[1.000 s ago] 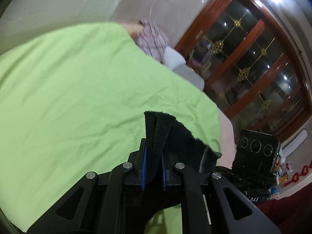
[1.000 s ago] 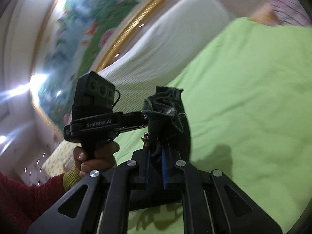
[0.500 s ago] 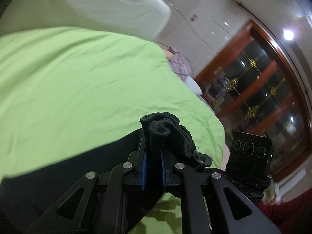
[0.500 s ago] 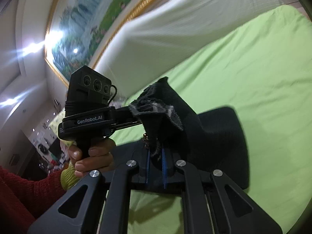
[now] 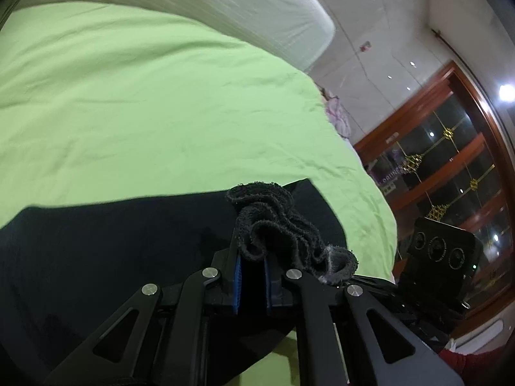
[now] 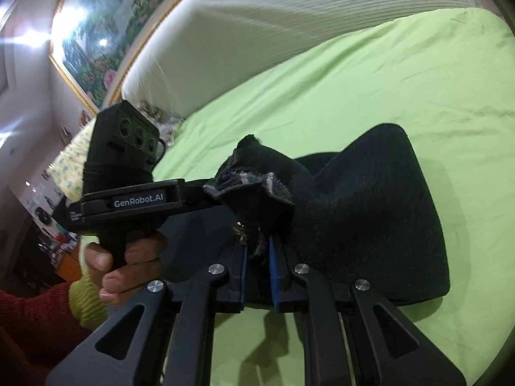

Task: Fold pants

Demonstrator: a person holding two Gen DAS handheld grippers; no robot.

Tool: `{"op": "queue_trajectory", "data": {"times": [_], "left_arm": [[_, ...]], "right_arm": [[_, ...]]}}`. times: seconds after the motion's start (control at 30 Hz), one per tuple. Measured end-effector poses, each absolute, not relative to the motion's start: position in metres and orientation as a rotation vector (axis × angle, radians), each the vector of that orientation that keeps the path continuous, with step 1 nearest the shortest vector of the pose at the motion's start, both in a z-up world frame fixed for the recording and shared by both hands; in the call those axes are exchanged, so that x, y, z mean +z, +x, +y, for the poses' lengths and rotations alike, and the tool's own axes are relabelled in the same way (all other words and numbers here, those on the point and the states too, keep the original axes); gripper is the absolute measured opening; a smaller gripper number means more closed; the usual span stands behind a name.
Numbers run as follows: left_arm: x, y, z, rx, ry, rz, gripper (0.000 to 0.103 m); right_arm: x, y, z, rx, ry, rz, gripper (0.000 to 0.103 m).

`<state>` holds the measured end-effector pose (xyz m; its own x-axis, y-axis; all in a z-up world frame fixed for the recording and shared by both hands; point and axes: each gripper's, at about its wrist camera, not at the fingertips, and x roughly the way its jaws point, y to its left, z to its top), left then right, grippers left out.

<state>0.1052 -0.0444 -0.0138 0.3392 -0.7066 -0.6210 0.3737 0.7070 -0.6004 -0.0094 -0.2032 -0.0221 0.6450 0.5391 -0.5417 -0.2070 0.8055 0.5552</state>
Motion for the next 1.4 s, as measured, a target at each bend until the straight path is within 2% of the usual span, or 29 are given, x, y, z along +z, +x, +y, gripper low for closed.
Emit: {"op": "queue_trajectory", "data": {"times": [0.1,0.27,0.37,0.43,0.6,0.77,1.4], "left_arm": [[-0.021,0.101,-0.04,-0.673,-0.376,1.015,0.01],[-0.033,0.093,-0.02,-0.577,-0.409,1.045,0.017],[-0.032,0.084,-0.007,-0.525,-0.446,1.044,0.023],[-0.03,0.075,0.003,-0.485,-0.475,1.037,0.03],[-0.021,0.05,0.025,-0.415,-0.516,0.993,0.031],[-0.011,0.024,0.046,-0.345,-0.558,0.939,0.044],[-0.009,-0.057,0.141,-0.116,-0.751,0.856,0.051]], "right_arm": [[-0.026,-0.005,-0.199,0.432,0.461,0.791,0.02],[-0.023,-0.005,-0.188,0.45,0.45,0.793,0.044],[-0.023,-0.005,-0.183,0.448,0.433,0.791,0.049],[-0.022,-0.006,-0.181,0.452,0.437,0.793,0.05],[-0.018,-0.011,-0.174,0.467,0.439,0.8,0.051],[-0.011,-0.022,-0.172,0.498,0.443,0.799,0.051],[0.032,-0.022,-0.123,0.607,0.321,0.756,0.051]]}}
